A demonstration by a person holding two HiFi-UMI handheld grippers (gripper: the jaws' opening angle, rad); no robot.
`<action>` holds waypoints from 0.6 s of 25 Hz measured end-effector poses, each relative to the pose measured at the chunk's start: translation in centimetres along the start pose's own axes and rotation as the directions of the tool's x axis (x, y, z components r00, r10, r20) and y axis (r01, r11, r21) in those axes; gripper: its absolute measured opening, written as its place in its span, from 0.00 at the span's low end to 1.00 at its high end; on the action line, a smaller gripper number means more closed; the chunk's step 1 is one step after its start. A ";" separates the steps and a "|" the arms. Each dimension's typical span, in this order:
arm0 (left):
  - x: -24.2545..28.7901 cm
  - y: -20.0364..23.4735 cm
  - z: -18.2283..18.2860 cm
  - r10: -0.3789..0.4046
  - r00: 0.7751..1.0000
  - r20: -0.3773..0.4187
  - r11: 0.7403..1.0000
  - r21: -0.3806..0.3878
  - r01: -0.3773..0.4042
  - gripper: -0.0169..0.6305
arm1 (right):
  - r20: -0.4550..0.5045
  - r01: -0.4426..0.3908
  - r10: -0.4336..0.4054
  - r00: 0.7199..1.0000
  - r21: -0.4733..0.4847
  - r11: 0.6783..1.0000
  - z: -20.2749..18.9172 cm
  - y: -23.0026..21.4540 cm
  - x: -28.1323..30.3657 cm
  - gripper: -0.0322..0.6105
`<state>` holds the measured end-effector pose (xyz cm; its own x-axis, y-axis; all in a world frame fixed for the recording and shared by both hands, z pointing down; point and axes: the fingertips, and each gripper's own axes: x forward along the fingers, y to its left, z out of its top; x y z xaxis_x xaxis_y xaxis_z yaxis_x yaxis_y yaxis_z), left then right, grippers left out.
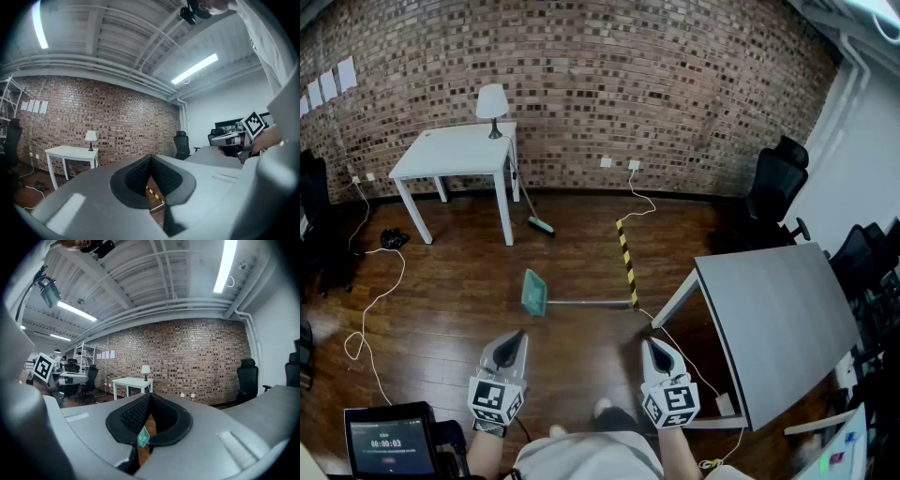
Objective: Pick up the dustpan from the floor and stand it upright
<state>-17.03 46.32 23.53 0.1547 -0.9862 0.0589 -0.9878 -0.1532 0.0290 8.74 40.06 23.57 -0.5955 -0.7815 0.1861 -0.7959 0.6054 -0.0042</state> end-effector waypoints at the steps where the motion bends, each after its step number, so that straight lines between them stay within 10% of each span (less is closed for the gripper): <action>1: 0.2 0.2 0.1 0.000 1.000 0.004 1.000 0.004 0.000 0.03 | 0.003 0.008 -0.008 1.000 -0.001 1.000 0.0 -0.2 0.2 0.07; 15: 10.0 4.9 -1.0 0.083 0.996 -0.031 0.995 0.050 -0.081 0.03 | 0.044 -0.008 0.007 0.999 0.037 0.999 0.3 -6.4 12.4 0.07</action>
<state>-20.31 35.78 25.26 0.0730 -0.9931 0.0922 -0.9968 -0.0756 -0.0254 6.44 26.43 25.61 -0.6051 -0.7833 0.1426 -0.7944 0.6059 -0.0426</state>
